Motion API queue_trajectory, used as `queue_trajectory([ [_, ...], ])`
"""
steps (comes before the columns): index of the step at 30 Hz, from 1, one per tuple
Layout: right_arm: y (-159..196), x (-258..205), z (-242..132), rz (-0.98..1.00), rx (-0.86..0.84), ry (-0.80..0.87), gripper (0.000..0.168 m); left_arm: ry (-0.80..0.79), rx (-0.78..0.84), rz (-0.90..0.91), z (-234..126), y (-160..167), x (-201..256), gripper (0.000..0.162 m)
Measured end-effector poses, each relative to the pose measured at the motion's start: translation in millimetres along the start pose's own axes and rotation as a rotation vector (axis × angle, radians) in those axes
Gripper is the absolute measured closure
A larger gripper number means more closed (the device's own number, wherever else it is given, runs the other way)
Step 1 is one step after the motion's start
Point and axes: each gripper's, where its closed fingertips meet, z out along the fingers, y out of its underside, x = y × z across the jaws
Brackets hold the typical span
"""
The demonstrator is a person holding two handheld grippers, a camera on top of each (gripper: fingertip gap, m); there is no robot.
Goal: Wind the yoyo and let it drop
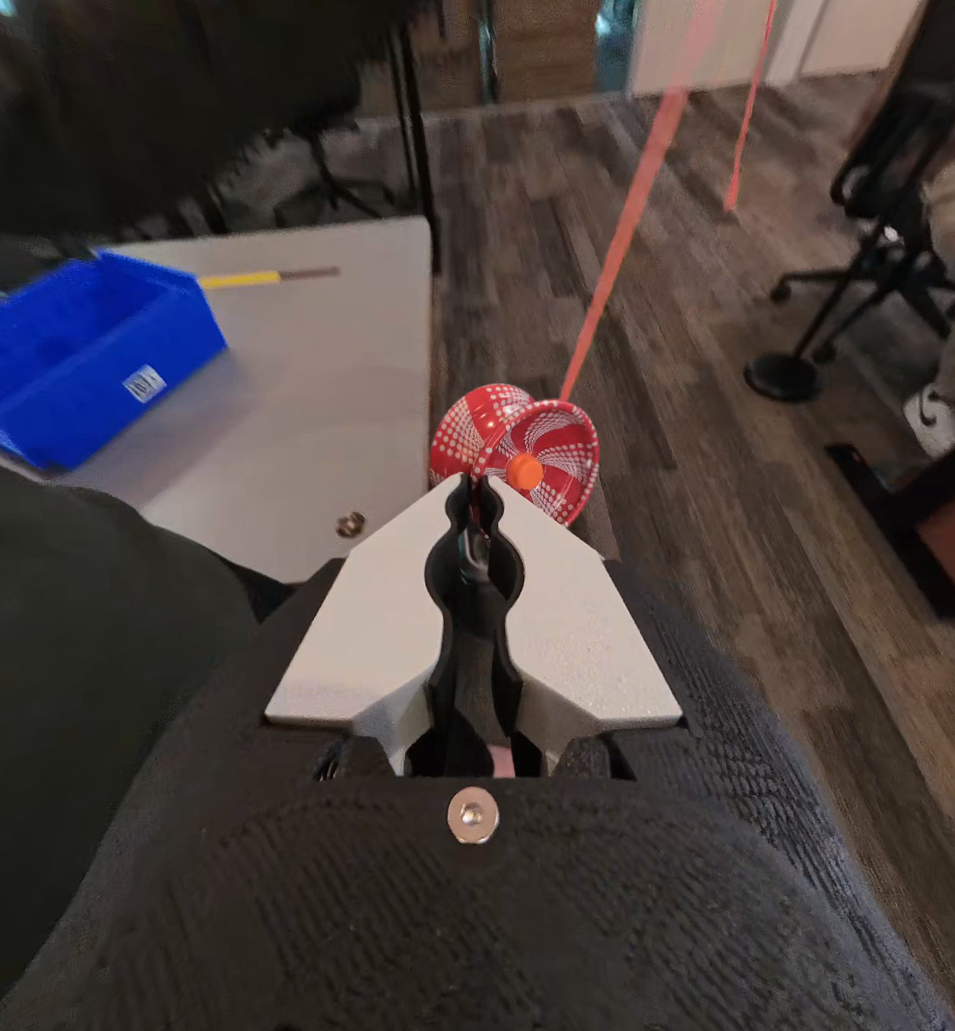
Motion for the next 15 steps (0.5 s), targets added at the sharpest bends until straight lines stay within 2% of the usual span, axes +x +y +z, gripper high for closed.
queue_trajectory([
  [3,27.3,21.5,18.0,0.036,-0.064,0.066,0.167,0.072,0.138,0.055,-37.3,-56.6,28.9,0.162],
  [5,30.6,42.4,23.9,0.096,-0.052,0.133,0.167,0.093,0.171,0.128,-57.9,-70.3,52.8,0.162],
  [7,33.7,72.8,22.6,0.126,-0.044,0.256,0.167,0.114,0.185,0.174,-79.9,-69.5,75.5,0.162],
  [11,29.8,130.8,1.6,0.294,0.087,0.448,0.167,0.284,0.197,0.127,-123.3,-37.3,129.7,0.162],
  [15,8.9,181.3,-38.6,0.482,0.332,0.568,0.167,0.513,0.081,0.000,-144.1,40.4,181.6,0.162],
])
